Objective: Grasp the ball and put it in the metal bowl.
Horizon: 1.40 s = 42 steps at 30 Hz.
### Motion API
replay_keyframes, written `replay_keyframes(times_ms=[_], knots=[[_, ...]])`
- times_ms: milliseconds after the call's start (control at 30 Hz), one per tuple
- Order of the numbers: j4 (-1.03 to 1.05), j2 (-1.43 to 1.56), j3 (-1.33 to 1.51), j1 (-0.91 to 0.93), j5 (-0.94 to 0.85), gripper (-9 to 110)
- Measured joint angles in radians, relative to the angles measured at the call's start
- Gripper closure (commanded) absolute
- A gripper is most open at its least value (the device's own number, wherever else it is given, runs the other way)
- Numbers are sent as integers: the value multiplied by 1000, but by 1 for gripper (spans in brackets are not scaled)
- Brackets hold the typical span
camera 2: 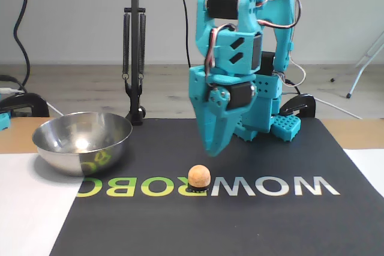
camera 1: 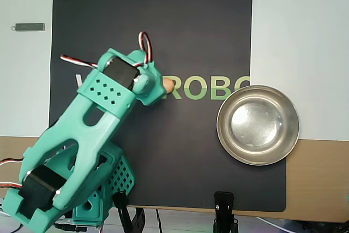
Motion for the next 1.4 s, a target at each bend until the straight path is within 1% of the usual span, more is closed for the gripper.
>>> replay_keyframes(times_ms=[233,467,1400], knots=[[0,0,0,15,-3,102],[0,0,3,40,-77,102],[0,0,3,44,-83,102]])
